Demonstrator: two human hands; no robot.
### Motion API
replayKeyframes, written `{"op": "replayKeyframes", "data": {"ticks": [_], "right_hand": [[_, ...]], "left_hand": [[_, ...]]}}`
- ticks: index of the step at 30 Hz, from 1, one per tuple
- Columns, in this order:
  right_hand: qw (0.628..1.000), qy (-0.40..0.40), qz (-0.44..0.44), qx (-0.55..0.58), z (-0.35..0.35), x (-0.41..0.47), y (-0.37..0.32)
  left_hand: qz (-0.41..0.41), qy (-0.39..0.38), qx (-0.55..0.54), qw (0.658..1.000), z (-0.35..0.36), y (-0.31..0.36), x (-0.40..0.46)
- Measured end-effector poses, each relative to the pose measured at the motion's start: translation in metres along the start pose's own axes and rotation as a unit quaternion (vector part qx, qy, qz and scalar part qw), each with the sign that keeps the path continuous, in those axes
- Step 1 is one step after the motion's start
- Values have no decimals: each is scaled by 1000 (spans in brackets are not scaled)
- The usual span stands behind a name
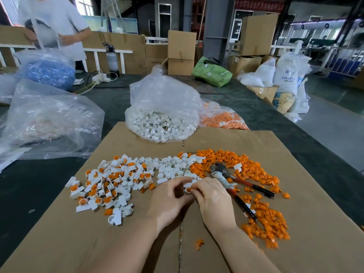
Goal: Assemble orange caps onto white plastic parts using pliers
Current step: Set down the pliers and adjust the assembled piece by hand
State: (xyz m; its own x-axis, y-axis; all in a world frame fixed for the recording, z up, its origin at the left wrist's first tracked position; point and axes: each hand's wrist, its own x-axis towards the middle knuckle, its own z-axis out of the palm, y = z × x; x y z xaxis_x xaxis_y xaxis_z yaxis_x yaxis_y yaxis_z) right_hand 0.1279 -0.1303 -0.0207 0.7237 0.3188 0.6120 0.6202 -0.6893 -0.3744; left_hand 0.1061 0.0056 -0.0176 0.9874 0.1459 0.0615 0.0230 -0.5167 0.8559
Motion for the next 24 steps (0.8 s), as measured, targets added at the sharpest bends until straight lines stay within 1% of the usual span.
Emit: {"op": "replayKeyframes", "data": {"ticks": [2, 6, 12, 18, 24], "right_hand": [[1000, 4, 1, 7, -1, -1, 0], [999, 24, 25, 26, -3, -3, 1], [999, -4, -13, 35, -4, -3, -2], [1000, -17, -13, 19, -3, -3, -3], [1000, -24, -16, -5, -1, -3, -5]], "left_hand": [[23, 20, 36, 999, 2, 0, 0], [37, 45, 37, 998, 2, -2, 0], [48, 43, 51, 997, 4, -4, 0], [52, 62, 81, 993, 8, -4, -1], [60, 60, 84, 993, 9, -5, -1]]}}
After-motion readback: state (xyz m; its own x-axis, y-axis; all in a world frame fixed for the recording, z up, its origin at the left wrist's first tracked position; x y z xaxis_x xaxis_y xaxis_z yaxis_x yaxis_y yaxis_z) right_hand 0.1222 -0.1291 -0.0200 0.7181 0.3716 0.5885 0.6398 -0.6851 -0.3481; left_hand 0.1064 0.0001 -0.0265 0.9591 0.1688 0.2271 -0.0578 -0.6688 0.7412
